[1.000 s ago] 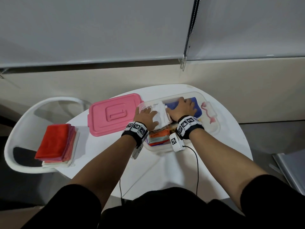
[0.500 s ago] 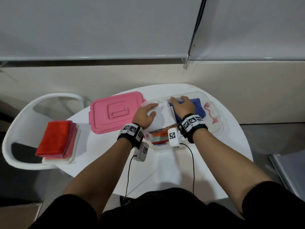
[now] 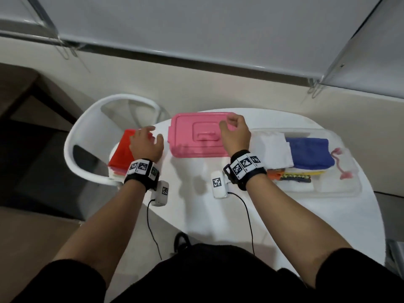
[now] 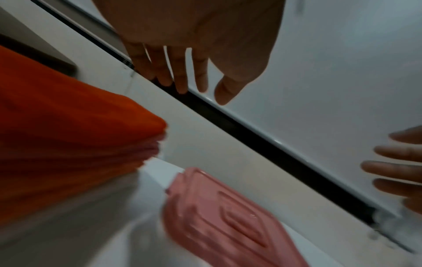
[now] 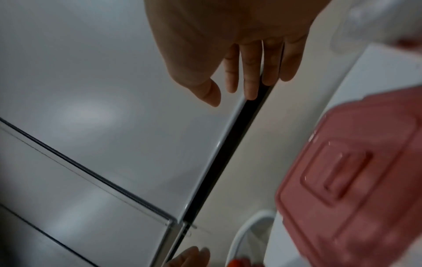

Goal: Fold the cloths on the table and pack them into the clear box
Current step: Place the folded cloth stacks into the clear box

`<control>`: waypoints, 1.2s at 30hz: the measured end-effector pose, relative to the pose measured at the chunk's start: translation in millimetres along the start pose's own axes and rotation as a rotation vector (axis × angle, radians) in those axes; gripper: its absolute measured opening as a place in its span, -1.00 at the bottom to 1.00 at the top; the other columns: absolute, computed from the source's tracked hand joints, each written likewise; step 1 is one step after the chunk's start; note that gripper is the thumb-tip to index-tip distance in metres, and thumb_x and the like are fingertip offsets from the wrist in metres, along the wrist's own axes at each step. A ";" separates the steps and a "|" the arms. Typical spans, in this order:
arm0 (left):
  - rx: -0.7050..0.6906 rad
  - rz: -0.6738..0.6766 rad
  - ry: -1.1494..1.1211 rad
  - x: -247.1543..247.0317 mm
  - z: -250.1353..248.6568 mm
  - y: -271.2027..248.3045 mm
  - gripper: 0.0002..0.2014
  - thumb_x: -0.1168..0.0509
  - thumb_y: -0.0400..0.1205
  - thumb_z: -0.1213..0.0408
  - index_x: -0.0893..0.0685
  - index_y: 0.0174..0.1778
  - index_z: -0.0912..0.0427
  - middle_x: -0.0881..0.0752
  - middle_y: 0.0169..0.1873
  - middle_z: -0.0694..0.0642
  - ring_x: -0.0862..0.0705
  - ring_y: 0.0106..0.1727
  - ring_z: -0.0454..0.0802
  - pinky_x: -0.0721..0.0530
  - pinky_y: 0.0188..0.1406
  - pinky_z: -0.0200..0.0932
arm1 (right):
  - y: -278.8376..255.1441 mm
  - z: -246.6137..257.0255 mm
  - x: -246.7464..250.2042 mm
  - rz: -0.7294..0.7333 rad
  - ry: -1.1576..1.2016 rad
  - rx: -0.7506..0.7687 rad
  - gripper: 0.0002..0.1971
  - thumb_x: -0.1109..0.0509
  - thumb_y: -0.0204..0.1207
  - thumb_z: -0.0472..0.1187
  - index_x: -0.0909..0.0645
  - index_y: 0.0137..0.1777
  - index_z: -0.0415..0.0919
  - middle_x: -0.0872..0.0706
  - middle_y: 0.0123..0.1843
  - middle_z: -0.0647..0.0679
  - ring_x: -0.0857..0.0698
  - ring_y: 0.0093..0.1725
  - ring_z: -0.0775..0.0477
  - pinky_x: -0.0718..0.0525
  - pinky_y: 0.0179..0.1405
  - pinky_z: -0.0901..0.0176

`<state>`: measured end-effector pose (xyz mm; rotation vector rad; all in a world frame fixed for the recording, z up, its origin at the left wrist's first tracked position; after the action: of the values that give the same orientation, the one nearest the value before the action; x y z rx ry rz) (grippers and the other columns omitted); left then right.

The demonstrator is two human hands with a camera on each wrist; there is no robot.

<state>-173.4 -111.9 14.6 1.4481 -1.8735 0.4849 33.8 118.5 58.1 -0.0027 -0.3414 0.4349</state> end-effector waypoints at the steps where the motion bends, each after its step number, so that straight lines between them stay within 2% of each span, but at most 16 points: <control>1: 0.046 -0.025 0.045 12.8 19.1 6.8 -0.49 -0.37 0.49 -0.06 -0.61 0.32 0.10 -0.67 0.21 0.21 -0.55 0.30 0.28 -0.48 0.33 0.10 | -6.2 -0.8 -20.0 0.054 -0.014 -0.027 -0.76 -0.43 0.56 -0.17 -0.60 0.20 -0.13 -0.72 0.15 0.01 -0.69 0.00 0.11 -0.48 -0.15 0.60; 3: 0.137 -0.018 0.105 30.9 56.8 19.2 -0.20 -0.42 0.43 -0.26 -0.46 0.49 0.14 -0.54 0.41 0.25 -0.45 0.44 0.30 -0.38 0.45 0.12 | -20.7 -9.3 -61.7 0.182 -0.041 -0.105 -0.69 -0.44 0.56 -0.13 -0.56 0.26 -0.14 -0.70 0.14 0.01 -0.69 -0.02 0.09 -0.52 -0.16 0.48; 5: 0.246 0.097 0.134 30.9 100.6 35.8 0.04 -0.37 0.36 -0.45 -0.29 0.62 0.16 -0.42 0.55 0.26 -0.37 0.56 0.28 -0.28 0.57 0.14 | -37.2 -25.6 -102.4 0.305 -0.097 -0.184 -0.59 -0.45 0.55 -0.03 -0.52 0.32 -0.14 -0.65 0.15 0.02 -0.66 0.09 0.00 -0.55 0.06 0.23; 7: 0.395 0.268 0.051 16.9 148.6 51.1 0.16 -0.36 0.25 -0.56 -0.25 0.65 0.09 -0.43 0.56 0.19 -0.43 0.55 0.22 -0.34 0.57 0.14 | -52.4 -46.9 -140.5 0.397 -0.140 -0.258 -0.46 -0.48 0.50 0.12 -0.49 0.37 -0.14 -0.63 0.21 0.00 -0.64 0.19 -0.04 -0.57 0.24 0.11; 9: 0.527 0.449 -0.071 -2.2 183.4 58.6 0.15 -0.42 0.10 -0.61 -0.39 0.57 -0.07 -0.59 0.41 0.00 -0.63 0.35 0.10 -0.53 0.43 0.10 | -66.6 -63.9 -179.4 0.485 -0.144 -0.326 -0.28 -0.50 0.39 0.31 -0.45 0.41 -0.11 -0.63 0.24 0.02 -0.64 0.23 -0.04 -0.59 0.35 0.02; 12: 0.610 0.576 -0.194 -33.8 220.8 63.0 0.01 -0.56 -0.01 -0.52 -0.59 0.36 -0.15 -0.78 0.12 -0.05 -0.78 0.06 0.02 -0.69 0.21 0.03 | -81.3 -82.2 -223.0 0.559 -0.127 -0.437 -0.07 -0.46 0.22 0.51 -0.41 0.47 -0.06 -0.62 0.32 -0.02 -0.63 0.31 -0.07 -0.63 0.37 -0.14; 16: 0.629 0.580 -0.298 -36.8 218.3 61.1 0.09 -0.67 -0.06 -0.35 -0.54 0.41 -0.05 -0.76 0.14 -0.04 -0.77 0.08 0.05 -0.71 0.19 0.07 | -89.3 -99.1 -255.5 0.618 -0.156 -0.522 0.12 -0.38 0.15 0.59 -0.30 0.62 -0.09 -0.48 0.57 -0.11 -0.52 0.48 -0.16 -0.57 0.43 -0.18; 19: 0.620 0.615 -0.259 -37.1 213.8 59.9 0.03 -0.66 0.02 -0.34 -0.48 0.38 -0.03 -0.71 0.15 -0.03 -0.74 0.08 0.07 -0.70 0.16 0.05 | -90.1 -104.1 -264.4 0.644 -0.143 -0.539 0.10 -0.39 0.26 0.54 -0.22 0.68 -0.11 -0.38 0.65 -0.10 -0.47 0.55 -0.18 -0.55 0.46 -0.16; 21: 0.602 0.677 -0.237 -48.3 217.7 54.6 0.03 -0.66 -0.05 -0.37 -0.54 0.33 -0.08 -0.76 0.13 0.00 -0.79 0.04 0.08 -0.74 0.14 0.08 | -88.1 -107.8 -264.2 0.661 -0.123 -0.543 0.03 -0.39 0.39 0.45 -0.16 0.71 -0.16 -0.34 0.67 -0.10 -0.47 0.55 -0.18 -0.56 0.41 -0.01; 23: 0.570 0.735 -0.228 -63.5 215.5 40.6 0.01 -0.68 -0.09 -0.36 -0.57 0.30 -0.12 -0.79 0.13 0.03 -0.81 0.02 0.09 -0.77 0.11 0.10 | -87.8 -114.0 -258.2 0.665 -0.112 -0.547 0.04 -0.38 0.37 0.47 -0.23 0.67 -0.22 -0.56 0.50 -0.17 -0.67 0.32 -0.18 -0.61 0.16 0.10; 25: 0.509 0.810 -0.190 -78.5 194.5 19.1 0.00 -0.66 -0.07 -0.38 -0.57 0.31 -0.15 -0.78 0.13 0.03 -0.81 0.03 0.08 -0.77 0.12 0.10 | -89.0 -121.4 -243.3 0.638 -0.072 -0.566 -0.03 -0.41 0.23 0.55 -0.53 0.42 -0.22 -0.79 0.10 -0.14 -0.79 -0.08 -0.13 -0.76 0.02 -0.01; 27: 0.425 0.856 -0.121 -91.3 169.6 -2.3 0.06 -0.60 -0.09 -0.48 -0.53 0.36 -0.17 -0.75 0.15 0.02 -0.78 0.07 0.10 -0.75 0.16 0.10 | -88.0 -138.4 -219.0 0.558 -0.037 -0.564 -0.27 -0.47 0.23 0.50 -0.64 0.14 -0.10 -0.82 -0.06 -0.06 -0.81 -0.12 -0.11 -0.78 0.11 -0.13; 29: 0.356 0.896 -0.071 -107.5 148.0 -21.6 0.09 -0.55 -0.10 -0.54 -0.51 0.37 -0.20 -0.74 0.18 0.03 -0.77 0.09 0.11 -0.73 0.18 0.13 | -89.1 -160.1 -184.5 0.485 -0.033 -0.589 -0.14 -0.51 0.10 0.55 -0.61 0.18 -0.13 -0.83 -0.04 -0.08 -0.84 -0.12 -0.15 -0.82 0.02 -0.16; 32: 0.238 0.997 0.040 -137.8 116.4 -50.2 0.11 -0.48 -0.10 -0.62 -0.47 0.40 -0.26 -0.71 0.21 0.02 -0.74 0.12 0.12 -0.71 0.20 0.16 | -98.5 -190.1 -130.9 0.450 0.019 -0.650 0.09 -0.59 -0.01 0.53 -0.49 0.38 -0.24 -0.80 0.05 -0.30 -0.84 -0.20 -0.20 -0.82 -0.29 -0.06; 34: 0.154 1.063 0.105 -159.4 95.3 -71.0 0.14 -0.44 -0.10 -0.65 -0.43 0.43 -0.27 -0.70 0.23 0.01 -0.72 0.16 0.13 -0.69 0.21 0.17 | -105.3 -202.3 -92.3 0.395 0.056 -0.694 0.12 -0.62 0.00 0.49 -0.47 0.43 -0.26 -0.81 0.06 -0.30 -0.82 -0.20 -0.11 -0.80 -0.28 0.00; 36: 0.076 1.102 0.154 -178.3 73.5 -90.6 0.16 -0.42 -0.10 -0.67 -0.41 0.45 -0.28 -0.69 0.25 0.00 -0.71 0.19 0.13 -0.68 0.23 0.17 | -111.8 -207.3 -56.1 0.371 -0.003 -0.697 0.03 -0.54 0.07 0.54 -0.52 0.35 -0.24 -0.83 -0.09 -0.15 -0.82 -0.19 -0.04 -0.81 -0.22 0.03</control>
<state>-88.5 -67.3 -175.6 0.2622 -2.4009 1.1294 99.5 8.3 -147.2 -0.7542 -0.4843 0.6635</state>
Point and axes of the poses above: each hand's wrist, its own y-axis towards the middle knuckle, its own x-axis out of the back of the hand, z = x × y, the point moved 8 cm from there along y, towards the middle knuckle
